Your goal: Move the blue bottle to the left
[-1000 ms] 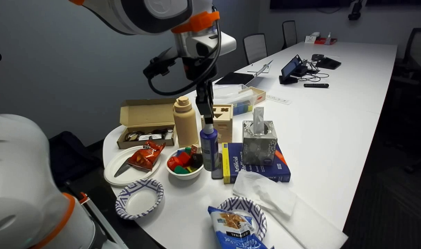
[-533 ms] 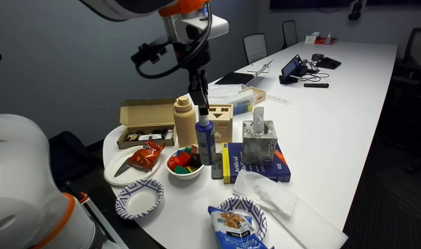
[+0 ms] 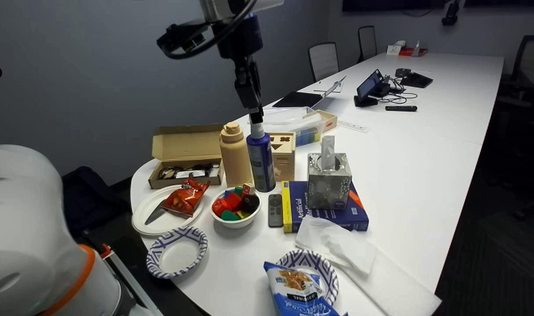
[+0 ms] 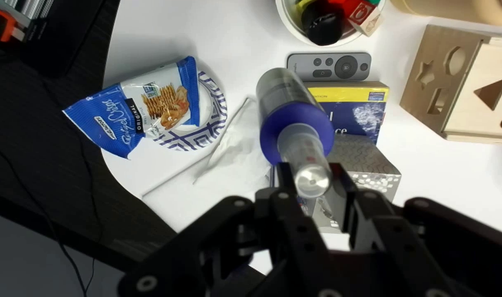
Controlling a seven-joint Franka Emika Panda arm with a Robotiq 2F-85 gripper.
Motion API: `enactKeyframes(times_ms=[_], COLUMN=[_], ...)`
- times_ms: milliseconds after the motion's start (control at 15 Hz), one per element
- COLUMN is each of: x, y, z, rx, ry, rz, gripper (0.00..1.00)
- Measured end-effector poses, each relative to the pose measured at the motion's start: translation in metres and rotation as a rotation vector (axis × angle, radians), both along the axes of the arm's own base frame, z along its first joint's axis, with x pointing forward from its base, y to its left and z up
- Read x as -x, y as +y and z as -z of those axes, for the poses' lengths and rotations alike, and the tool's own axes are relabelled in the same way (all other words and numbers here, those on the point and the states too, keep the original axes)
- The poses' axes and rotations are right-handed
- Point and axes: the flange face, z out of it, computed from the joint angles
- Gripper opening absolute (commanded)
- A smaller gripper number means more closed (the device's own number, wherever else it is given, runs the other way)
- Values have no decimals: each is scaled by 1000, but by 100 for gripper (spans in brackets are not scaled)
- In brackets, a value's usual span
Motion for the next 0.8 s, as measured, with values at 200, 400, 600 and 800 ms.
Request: enactKeyframes(times_ms=[200, 400, 600, 800], x=[-2, -3, -7, -13], y=[3, 2, 3, 5], z=[-15, -13, 6, 28], rx=[7, 73, 148, 130], ry=[-8, 9, 54, 94], rz=[-5, 46, 106, 112], gripper=[6, 6, 6, 6])
